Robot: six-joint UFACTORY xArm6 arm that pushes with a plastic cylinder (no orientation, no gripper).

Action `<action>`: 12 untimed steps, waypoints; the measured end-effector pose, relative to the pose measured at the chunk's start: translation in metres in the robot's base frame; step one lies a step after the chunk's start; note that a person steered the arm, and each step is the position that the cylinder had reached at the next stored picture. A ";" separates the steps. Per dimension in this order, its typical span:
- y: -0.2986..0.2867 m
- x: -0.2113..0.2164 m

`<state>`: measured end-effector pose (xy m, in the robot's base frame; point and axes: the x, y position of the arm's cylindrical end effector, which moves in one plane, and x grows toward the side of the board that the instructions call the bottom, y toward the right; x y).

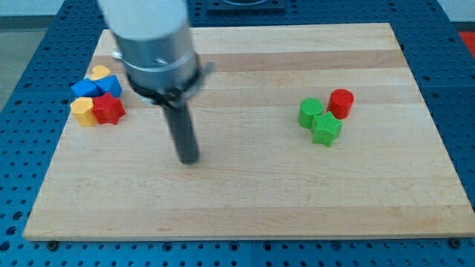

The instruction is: Move the green star to the center

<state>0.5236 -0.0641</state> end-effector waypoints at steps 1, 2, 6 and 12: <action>0.087 0.034; 0.178 0.033; 0.201 -0.061; 0.143 -0.043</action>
<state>0.4803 0.0790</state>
